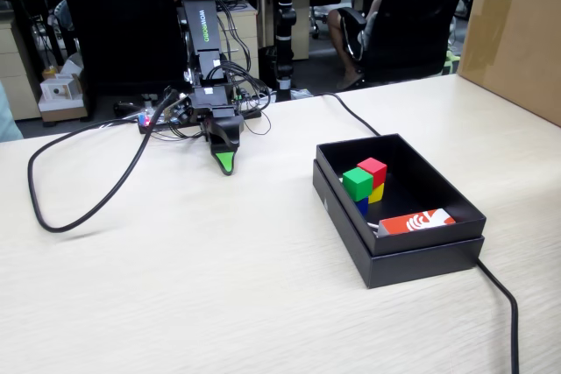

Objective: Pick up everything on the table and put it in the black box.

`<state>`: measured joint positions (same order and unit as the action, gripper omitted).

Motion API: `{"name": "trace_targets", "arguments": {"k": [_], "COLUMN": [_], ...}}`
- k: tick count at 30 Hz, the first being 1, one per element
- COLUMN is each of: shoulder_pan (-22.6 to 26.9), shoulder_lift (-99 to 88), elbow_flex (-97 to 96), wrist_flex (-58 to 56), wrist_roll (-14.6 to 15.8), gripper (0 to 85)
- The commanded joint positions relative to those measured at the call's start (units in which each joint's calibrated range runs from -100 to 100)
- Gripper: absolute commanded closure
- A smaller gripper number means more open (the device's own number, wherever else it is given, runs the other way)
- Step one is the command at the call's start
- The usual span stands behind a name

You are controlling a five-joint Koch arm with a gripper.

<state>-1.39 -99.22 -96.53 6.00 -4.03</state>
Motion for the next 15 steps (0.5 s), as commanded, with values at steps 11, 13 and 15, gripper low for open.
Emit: {"name": "trace_targets", "arguments": {"k": [11,13,15], "shoulder_pan": [0.59,0.59,0.59], "shoulder_lift": [0.26,0.26,0.26], "elbow_flex": [-0.57,-0.57,-0.57], "wrist_flex": [-3.88,-3.88,-3.80], "wrist_roll": [-0.15,-0.15,-0.15], "gripper": [36.3,36.3,36.3]}}
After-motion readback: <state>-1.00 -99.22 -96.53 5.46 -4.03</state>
